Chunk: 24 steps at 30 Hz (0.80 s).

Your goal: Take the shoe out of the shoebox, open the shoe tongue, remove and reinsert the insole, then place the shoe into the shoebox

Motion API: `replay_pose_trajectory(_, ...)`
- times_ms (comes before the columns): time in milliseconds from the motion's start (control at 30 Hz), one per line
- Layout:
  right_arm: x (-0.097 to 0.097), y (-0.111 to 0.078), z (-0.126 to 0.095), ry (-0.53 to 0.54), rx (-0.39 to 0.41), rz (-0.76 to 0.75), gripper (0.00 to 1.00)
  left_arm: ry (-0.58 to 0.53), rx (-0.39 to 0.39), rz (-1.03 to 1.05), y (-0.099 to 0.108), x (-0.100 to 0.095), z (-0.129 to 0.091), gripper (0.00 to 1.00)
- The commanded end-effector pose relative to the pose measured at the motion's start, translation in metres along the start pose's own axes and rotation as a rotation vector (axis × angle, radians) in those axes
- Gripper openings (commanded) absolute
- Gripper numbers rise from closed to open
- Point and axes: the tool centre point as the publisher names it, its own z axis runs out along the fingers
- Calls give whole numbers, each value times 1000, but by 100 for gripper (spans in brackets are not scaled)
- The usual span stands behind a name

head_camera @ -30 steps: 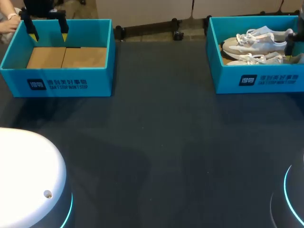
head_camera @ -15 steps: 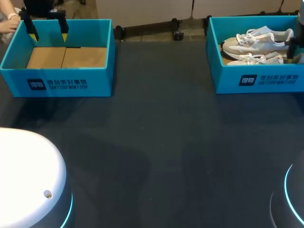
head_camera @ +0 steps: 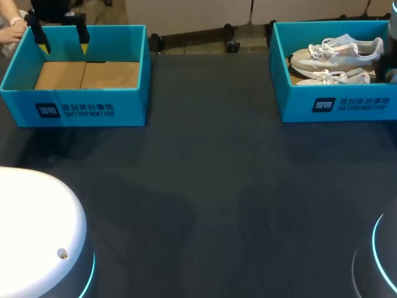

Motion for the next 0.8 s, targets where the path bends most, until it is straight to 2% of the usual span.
replay_pose_trajectory(33, 1, 4, 6, -3, 6, 3, 55, -1, -1, 0, 0, 0, 0, 100)
replay_pose_trajectory(167, 1, 5, 10, -8, 11, 1, 49, -1, -1, 0, 0, 0, 0, 100)
replay_pose_trajectory(333, 0, 4, 12, -22, 18, 2, 32, -1, -1, 0, 0, 0, 0, 100)
replay_pose_trajectory(367, 0, 3, 12, -23, 19, 3, 31, -1, -1, 0, 0, 0, 0, 100)
replay_pose_trajectory(500, -2, 1, 13, -36, 22, 6, 0, -1, -1, 0, 0, 0, 0, 100)
replay_pose_trajectory(733, -4, 2, 10, -48, 13, 17, 0, -1, -1, 0, 0, 0, 0, 100)
replay_pose_trajectory(800, -5, 2, 0, -47, 5, 22, 0, -1, -1, 0, 0, 0, 0, 100)
